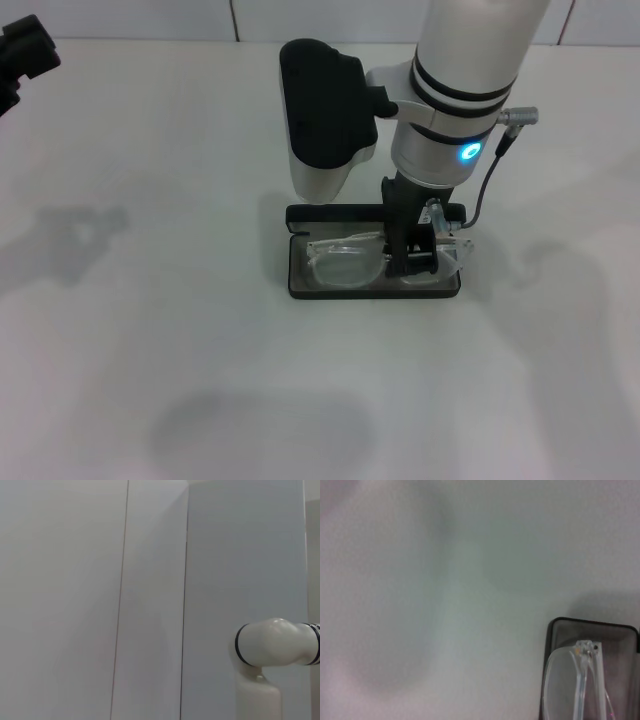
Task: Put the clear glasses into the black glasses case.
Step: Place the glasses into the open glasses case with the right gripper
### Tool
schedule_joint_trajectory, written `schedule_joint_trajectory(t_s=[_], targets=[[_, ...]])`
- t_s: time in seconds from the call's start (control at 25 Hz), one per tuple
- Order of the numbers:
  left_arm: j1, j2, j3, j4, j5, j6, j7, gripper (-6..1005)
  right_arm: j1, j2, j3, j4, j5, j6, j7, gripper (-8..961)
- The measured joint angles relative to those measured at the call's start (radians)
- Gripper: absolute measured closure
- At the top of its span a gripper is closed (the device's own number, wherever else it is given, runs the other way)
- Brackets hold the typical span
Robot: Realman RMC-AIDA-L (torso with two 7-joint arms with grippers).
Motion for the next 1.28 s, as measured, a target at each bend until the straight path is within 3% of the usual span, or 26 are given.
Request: schedule_joint_trajectory(t_s=[1.28], targets=[[0.010,-0.009,0.000,-0.001,0.007,0.002,0.002,888,-0.010,0.000,-0.046,0.015,0.004,0.037,0.001,740]])
